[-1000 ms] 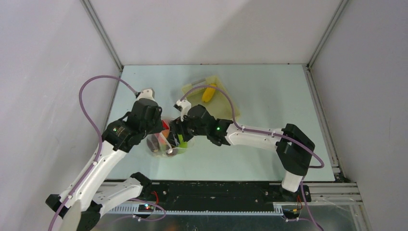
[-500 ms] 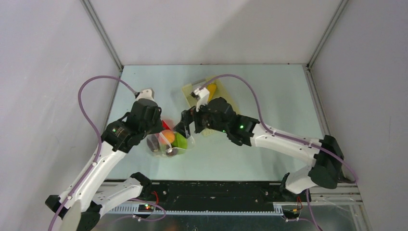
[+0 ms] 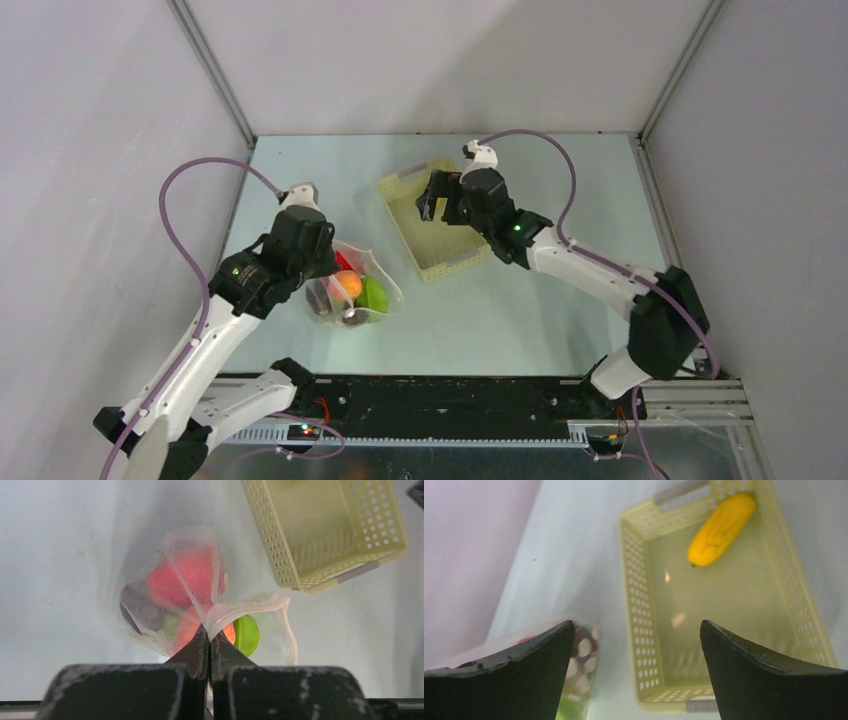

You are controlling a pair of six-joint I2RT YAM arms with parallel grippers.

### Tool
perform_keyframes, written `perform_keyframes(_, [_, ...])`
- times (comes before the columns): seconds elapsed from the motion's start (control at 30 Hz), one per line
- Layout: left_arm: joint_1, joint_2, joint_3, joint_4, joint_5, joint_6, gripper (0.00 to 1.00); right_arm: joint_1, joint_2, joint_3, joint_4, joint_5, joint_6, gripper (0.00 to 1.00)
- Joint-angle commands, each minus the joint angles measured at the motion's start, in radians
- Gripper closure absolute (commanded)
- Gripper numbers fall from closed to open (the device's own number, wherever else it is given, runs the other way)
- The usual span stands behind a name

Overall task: Place the food in the zip-top bag and seal the zipper
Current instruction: Pick up the fake fruit from the bin.

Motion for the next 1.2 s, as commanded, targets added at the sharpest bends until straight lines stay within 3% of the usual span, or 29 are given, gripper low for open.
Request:
perform_keyframes(0.0, [0.005, -0.015, 0.009, 0.03, -0.048, 0.011, 1.0, -0.036, 0.13, 0.062, 0.001, 0.153, 0.15, 0.01])
perform_keyframes(0.43, [0.007, -0.02, -0.003, 0.033, -0.051, 0.008, 1.0, -0.067, 0.555, 0.507, -0.272, 0.276, 0.179, 0.01])
perform_keyframes(0.7, [0.006, -0.017, -0.006, 0.041, -0.029, 0.009, 1.0, -0.091, 0.754, 0.712, -0.357, 0.252, 0.232, 0.0])
perform_keyframes(1.17, [0.011, -0.01, -0.006, 0.048, -0.012, 0.015, 1.0, -0.125, 0.885, 0.854, -0.407, 0.193, 0.341, 0.07])
